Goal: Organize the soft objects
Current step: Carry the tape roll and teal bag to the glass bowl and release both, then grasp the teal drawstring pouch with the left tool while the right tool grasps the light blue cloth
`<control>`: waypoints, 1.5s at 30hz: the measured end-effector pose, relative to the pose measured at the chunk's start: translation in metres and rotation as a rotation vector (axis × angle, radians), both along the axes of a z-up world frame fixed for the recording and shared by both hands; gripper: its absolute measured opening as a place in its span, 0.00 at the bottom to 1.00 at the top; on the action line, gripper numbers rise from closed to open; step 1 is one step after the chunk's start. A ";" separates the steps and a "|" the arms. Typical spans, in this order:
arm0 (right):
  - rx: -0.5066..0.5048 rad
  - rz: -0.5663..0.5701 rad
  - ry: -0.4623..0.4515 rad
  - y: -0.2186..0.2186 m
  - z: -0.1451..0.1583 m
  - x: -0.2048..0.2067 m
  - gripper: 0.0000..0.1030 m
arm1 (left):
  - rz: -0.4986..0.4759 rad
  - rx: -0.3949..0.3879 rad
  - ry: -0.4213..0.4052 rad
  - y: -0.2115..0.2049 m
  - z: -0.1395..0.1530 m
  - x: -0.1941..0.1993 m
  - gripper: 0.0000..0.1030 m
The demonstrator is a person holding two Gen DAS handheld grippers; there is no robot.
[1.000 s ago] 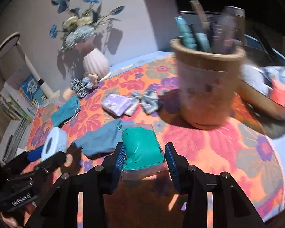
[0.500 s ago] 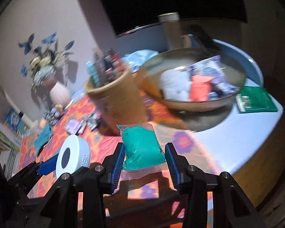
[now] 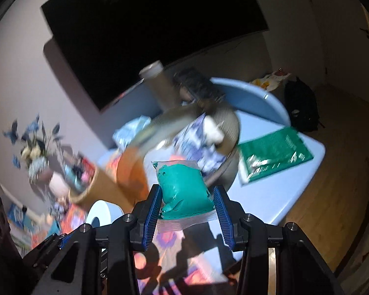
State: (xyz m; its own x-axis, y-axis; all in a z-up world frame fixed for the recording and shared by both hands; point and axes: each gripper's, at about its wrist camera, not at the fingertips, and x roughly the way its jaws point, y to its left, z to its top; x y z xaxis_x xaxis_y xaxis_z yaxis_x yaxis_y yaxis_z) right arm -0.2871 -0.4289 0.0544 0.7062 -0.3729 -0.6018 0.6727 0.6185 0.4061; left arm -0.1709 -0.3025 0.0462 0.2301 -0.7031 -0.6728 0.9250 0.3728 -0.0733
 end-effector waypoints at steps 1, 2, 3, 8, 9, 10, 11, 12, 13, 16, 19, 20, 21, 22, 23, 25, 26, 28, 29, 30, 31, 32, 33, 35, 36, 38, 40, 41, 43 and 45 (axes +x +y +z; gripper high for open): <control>-0.004 -0.008 -0.007 -0.005 0.002 0.001 0.41 | 0.002 -0.004 -0.002 -0.006 0.002 0.002 0.62; -0.010 -0.018 -0.016 -0.012 0.006 0.001 0.41 | 0.010 -0.012 0.000 -0.014 0.006 0.007 0.62; -0.016 -0.027 -0.027 -0.018 0.010 0.002 0.41 | 0.020 -0.023 0.007 -0.021 0.009 0.013 0.62; -0.049 -0.049 -0.055 -0.049 0.023 0.021 0.41 | 0.104 -0.019 0.022 -0.060 0.011 0.041 0.62; -0.050 -0.053 -0.058 -0.056 0.024 0.028 0.41 | 0.122 -0.008 0.021 -0.068 0.008 0.045 0.62; -0.049 -0.055 -0.057 -0.062 0.025 0.034 0.41 | 0.132 -0.004 0.019 -0.074 0.007 0.048 0.62; -0.045 -0.057 -0.057 -0.069 0.025 0.040 0.41 | 0.142 0.002 0.023 -0.082 0.004 0.052 0.62; -0.037 -0.061 -0.057 -0.078 0.024 0.047 0.41 | 0.145 0.008 0.023 -0.087 0.001 0.054 0.62; -0.030 -0.060 -0.054 -0.085 0.022 0.052 0.41 | 0.151 0.013 0.016 -0.091 0.000 0.056 0.62; -0.011 -0.074 -0.038 -0.105 0.017 0.068 0.41 | 0.168 0.025 0.009 -0.101 -0.006 0.065 0.62; 0.018 -0.083 -0.030 -0.126 0.008 0.078 0.49 | 0.181 0.031 0.016 -0.106 -0.010 0.074 0.66; 0.037 -0.081 -0.027 -0.132 0.005 0.080 0.64 | 0.192 0.031 0.014 -0.108 -0.012 0.078 0.69; 0.058 -0.082 -0.027 -0.139 0.001 0.081 0.72 | 0.197 0.034 0.013 -0.109 -0.013 0.080 0.72; 0.066 -0.090 -0.031 -0.142 -0.001 0.078 0.72 | 0.193 0.031 0.015 -0.109 -0.013 0.081 0.74; 0.066 -0.092 -0.035 -0.144 -0.002 0.077 0.72 | 0.188 0.026 0.016 -0.109 -0.013 0.081 0.74; 0.058 -0.095 -0.032 -0.145 -0.002 0.073 0.72 | 0.189 0.027 0.010 -0.109 -0.013 0.080 0.74; 0.058 -0.100 -0.032 -0.144 -0.002 0.071 0.72 | 0.189 0.028 0.005 -0.110 -0.013 0.079 0.74; 0.068 -0.094 -0.038 -0.142 -0.003 0.067 0.72 | 0.185 0.030 -0.002 -0.109 -0.014 0.075 0.74; 0.068 -0.093 -0.038 -0.141 -0.002 0.065 0.72 | 0.183 0.030 -0.003 -0.108 -0.013 0.074 0.74; 0.066 -0.095 -0.035 -0.138 -0.002 0.063 0.72 | 0.179 0.030 -0.004 -0.107 -0.013 0.071 0.74; 0.064 -0.094 -0.034 -0.136 -0.002 0.062 0.72 | 0.174 0.031 -0.006 -0.105 -0.012 0.068 0.74; 0.061 -0.091 -0.035 -0.134 -0.001 0.062 0.72 | 0.172 0.031 -0.009 -0.104 -0.012 0.066 0.74; 0.058 -0.084 -0.033 -0.130 0.000 0.060 0.72 | 0.172 0.031 -0.011 -0.102 -0.011 0.064 0.74; 0.055 -0.070 -0.026 -0.123 0.001 0.059 0.72 | 0.171 0.026 -0.009 -0.097 -0.008 0.059 0.74; 0.056 -0.065 -0.025 -0.119 0.001 0.058 0.72 | 0.171 0.022 -0.003 -0.094 -0.007 0.057 0.74; 0.054 -0.057 -0.025 -0.110 0.003 0.055 0.72 | 0.164 0.017 0.007 -0.089 -0.005 0.050 0.74; 0.052 -0.050 -0.025 -0.102 0.005 0.052 0.72 | 0.157 0.013 0.007 -0.082 -0.003 0.042 0.74; 0.051 -0.046 -0.025 -0.099 0.006 0.050 0.72 | 0.157 0.012 0.003 -0.078 -0.002 0.039 0.74; 0.052 -0.040 -0.024 -0.090 0.008 0.045 0.72 | 0.158 0.008 -0.002 -0.071 0.001 0.033 0.74; 0.051 -0.036 -0.024 -0.083 0.010 0.042 0.72 | 0.161 0.004 0.000 -0.062 0.004 0.029 0.74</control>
